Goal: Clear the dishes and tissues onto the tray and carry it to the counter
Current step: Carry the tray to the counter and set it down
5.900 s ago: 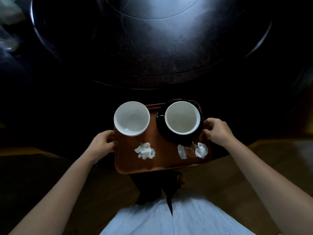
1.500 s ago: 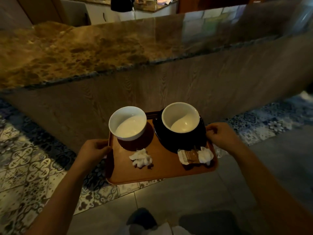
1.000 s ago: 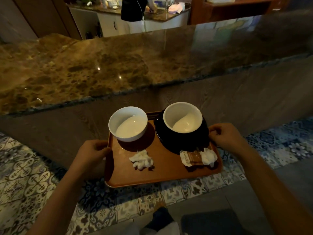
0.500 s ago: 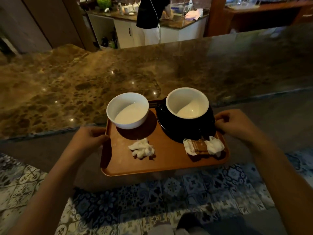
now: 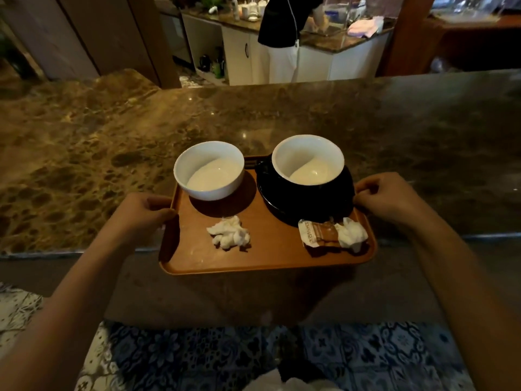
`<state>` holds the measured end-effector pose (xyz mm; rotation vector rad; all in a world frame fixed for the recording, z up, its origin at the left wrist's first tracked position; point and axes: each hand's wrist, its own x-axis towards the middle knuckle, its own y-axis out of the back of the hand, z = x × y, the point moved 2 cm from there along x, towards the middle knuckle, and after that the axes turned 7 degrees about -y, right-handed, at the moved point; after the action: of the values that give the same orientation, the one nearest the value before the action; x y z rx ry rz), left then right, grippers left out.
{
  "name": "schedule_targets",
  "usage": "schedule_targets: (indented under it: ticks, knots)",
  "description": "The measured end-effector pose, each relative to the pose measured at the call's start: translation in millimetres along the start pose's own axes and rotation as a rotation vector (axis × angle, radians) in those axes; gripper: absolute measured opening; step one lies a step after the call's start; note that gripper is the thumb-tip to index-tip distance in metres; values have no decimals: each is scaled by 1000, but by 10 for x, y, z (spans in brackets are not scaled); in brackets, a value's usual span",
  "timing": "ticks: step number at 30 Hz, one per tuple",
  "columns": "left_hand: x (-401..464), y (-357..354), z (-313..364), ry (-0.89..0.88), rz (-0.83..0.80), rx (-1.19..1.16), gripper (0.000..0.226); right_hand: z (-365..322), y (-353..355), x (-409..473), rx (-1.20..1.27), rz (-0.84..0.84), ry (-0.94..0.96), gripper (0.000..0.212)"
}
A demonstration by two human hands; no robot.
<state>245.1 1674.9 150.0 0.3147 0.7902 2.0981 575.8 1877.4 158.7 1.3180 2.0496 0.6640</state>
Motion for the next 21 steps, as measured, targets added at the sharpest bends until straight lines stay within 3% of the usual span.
schedule_targets:
  ticks: [6, 9, 14, 21]
  knots:
    - [447, -231, 74, 53, 21, 20, 22, -127, 61, 730, -31, -122, -28, 26]
    - [657, -312, 77, 125, 38, -32, 21, -155, 41, 1000, -33, -171, -43, 20]
    - [1066, -351, 123, 181, 28, -11, 23, -254, -45, 1336, -54, -151, -34, 21]
    - [1611, -354, 234, 100, 51, 99, 26, -475, -117, 1769, -108, -87, -48, 15]
